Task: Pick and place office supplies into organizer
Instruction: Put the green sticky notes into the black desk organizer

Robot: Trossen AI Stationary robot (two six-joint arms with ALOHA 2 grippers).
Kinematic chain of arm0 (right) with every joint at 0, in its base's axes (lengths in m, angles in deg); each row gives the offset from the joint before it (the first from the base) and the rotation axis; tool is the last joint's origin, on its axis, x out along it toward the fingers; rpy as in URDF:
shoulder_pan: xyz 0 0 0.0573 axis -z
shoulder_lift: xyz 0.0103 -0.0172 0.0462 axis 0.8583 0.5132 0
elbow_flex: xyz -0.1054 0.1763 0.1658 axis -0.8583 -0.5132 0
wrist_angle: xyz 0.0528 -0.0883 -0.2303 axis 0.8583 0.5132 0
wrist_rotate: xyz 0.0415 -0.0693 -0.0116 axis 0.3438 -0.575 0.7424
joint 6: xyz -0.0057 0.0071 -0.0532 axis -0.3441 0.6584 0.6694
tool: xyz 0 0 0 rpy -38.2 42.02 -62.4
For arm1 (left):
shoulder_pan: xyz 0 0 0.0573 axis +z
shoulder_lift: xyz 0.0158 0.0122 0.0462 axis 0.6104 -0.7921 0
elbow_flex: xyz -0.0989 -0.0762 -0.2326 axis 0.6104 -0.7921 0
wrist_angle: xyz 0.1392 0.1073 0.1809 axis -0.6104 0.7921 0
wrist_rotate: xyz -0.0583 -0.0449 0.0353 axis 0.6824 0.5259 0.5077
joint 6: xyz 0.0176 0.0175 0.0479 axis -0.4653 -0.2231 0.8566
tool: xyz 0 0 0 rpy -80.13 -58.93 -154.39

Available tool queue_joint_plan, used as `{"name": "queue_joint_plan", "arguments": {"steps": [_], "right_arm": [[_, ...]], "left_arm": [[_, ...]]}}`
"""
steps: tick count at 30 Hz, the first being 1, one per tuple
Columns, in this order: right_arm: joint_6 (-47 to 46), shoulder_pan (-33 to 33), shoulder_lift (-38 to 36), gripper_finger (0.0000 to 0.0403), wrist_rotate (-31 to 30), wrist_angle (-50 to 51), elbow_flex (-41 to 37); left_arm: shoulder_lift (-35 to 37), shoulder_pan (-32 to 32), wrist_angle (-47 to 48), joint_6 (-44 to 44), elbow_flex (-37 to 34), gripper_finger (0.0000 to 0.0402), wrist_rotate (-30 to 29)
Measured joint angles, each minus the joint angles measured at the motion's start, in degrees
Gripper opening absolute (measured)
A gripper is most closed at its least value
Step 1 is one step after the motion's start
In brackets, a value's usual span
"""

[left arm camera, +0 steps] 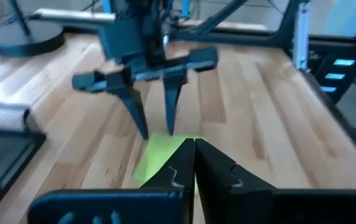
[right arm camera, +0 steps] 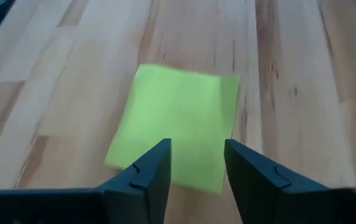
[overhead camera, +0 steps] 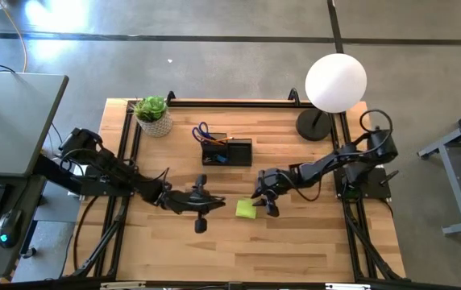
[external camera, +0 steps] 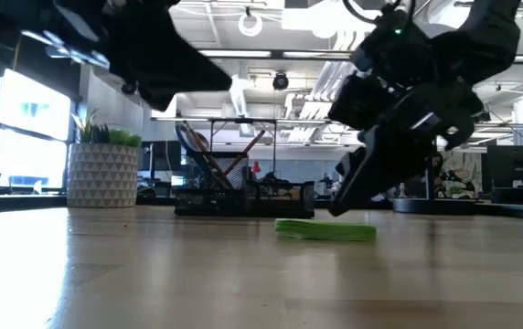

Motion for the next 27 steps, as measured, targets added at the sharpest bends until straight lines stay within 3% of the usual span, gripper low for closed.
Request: {"name": "queue_joint_plan", "arguments": {"steps": [4,17,27], "right_arm": [[2.4,0.3,1.2,0.0132,-2.4,2.6,3.7],[8.8,0.4,8.1,0.0106,-5.2,15.3,14.9],[11.6,0.5,8.4,0.0036,-5.5,15.6,15.9]], "left_arm": [[-0.1,-0.6,-1.0,-2.0,-1.5,0.0001,-2.2],[-0.6,-0.6,1.0,-2.2,-1.5,0.0002,-1.8],[-0.6,-0.6,2.0,-2.2,-1.5,0.0003,-1.8]]}}
